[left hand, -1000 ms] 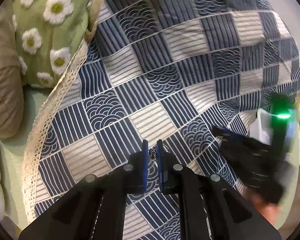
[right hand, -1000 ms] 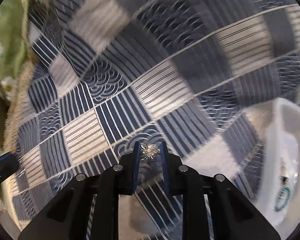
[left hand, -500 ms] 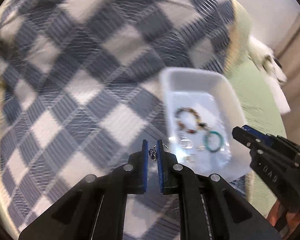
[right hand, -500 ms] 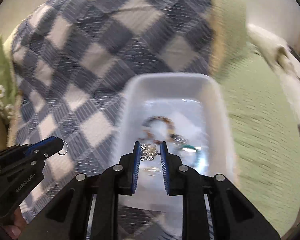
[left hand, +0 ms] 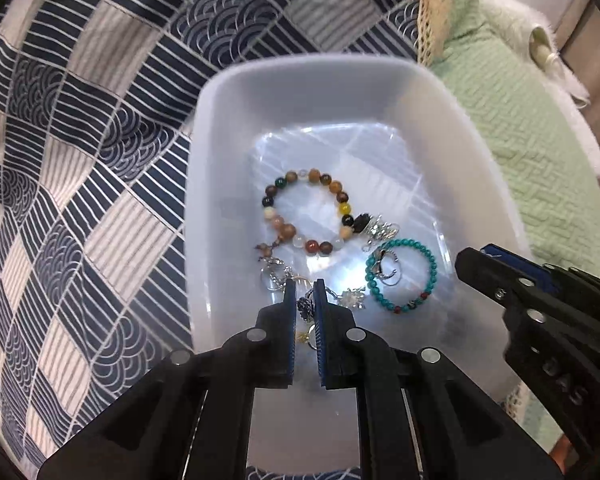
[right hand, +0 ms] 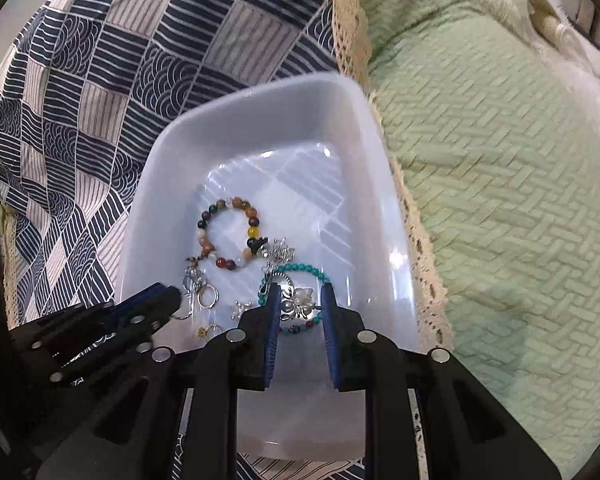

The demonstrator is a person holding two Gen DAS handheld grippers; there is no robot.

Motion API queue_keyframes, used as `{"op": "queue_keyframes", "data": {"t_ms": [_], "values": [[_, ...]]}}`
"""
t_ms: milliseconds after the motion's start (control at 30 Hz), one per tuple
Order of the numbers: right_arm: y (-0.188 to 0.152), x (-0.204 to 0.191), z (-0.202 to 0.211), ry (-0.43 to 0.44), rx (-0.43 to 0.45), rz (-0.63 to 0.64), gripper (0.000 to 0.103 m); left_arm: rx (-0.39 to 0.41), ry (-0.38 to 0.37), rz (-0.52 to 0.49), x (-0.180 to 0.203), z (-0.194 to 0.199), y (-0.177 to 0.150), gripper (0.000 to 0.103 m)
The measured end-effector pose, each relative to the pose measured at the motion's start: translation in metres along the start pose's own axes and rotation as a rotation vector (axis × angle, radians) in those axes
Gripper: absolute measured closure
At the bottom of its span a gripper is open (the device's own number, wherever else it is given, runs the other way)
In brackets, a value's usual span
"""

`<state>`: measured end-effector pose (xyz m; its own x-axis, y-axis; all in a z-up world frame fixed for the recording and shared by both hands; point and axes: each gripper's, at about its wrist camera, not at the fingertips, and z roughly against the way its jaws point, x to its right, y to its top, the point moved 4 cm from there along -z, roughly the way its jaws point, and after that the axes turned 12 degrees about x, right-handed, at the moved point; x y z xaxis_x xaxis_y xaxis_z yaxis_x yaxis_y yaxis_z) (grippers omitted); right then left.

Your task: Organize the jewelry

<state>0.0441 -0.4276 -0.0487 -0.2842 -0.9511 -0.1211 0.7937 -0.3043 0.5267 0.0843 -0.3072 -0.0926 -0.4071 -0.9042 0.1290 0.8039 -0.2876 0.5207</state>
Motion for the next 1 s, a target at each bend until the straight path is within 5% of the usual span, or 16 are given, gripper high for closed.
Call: {"op": "queue_keyframes", "data": {"t_ms": [500, 633, 1000], "values": [[-0.010, 0.004, -0.014, -0.020, -0.051, -0.014, 0.082, -0.045, 0.033, -0.013, -0.006, -0.016, -0.011, 0.093], [-0.011, -0.001, -0.020, -0.019, -0.063, -0.008, 0.082, -0.024, 0.042, -0.018, -0.007, -0.010, -0.008, 0.073], [-0.013, -0.004, -0.025, -0.020, -0.069, -0.009, 0.082, 0.027, 0.021, 0.021, -0.022, 0.013, -0.004, 0.072]]}}
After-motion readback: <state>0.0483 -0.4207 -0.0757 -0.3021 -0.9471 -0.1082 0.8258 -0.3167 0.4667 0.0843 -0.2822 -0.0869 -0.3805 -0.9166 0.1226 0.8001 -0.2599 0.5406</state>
